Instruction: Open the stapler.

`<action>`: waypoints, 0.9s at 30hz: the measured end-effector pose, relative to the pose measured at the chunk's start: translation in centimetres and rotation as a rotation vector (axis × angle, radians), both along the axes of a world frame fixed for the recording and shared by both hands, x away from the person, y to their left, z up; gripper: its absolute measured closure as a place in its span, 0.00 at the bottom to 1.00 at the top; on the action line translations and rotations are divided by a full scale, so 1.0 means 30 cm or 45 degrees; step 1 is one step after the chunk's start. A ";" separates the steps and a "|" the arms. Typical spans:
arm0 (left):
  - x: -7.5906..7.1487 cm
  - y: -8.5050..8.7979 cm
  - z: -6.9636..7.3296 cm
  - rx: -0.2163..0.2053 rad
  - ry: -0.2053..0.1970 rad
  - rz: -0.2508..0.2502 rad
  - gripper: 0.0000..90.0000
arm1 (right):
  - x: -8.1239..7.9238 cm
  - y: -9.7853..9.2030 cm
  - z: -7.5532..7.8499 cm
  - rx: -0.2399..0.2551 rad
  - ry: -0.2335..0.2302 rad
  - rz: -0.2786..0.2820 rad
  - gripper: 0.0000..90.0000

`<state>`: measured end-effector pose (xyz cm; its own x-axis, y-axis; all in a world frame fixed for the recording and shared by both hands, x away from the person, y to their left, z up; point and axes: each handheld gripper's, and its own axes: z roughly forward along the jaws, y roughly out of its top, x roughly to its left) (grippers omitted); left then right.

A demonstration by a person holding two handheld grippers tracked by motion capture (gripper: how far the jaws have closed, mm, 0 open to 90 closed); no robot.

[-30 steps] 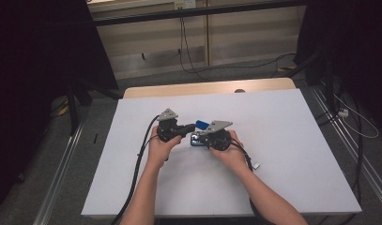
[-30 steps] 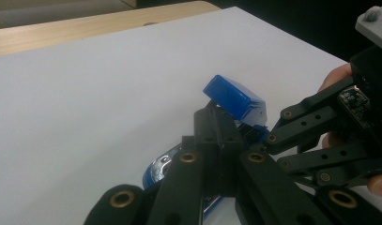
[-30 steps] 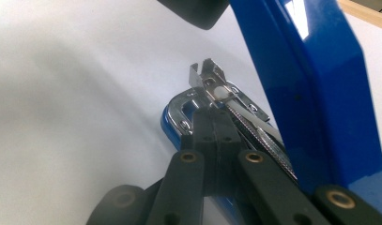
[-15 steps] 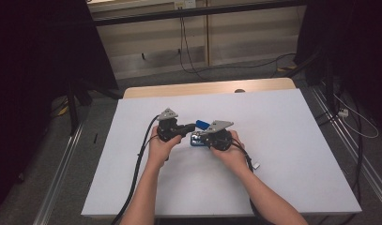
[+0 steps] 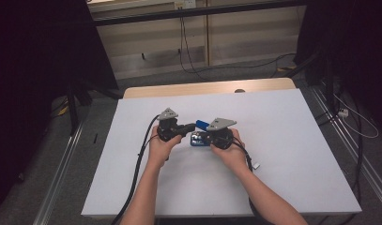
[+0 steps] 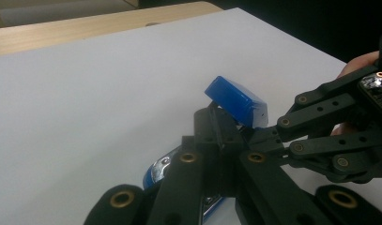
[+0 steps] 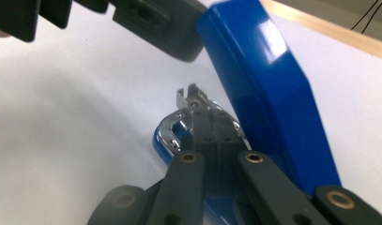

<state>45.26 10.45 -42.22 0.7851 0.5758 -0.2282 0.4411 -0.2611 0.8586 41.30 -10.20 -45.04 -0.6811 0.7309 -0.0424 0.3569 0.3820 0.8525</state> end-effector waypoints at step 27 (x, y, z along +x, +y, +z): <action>-0.004 -0.005 0.008 -0.026 -0.012 0.005 1.00 | -0.004 0.007 -0.015 -0.006 -0.039 -0.047 1.00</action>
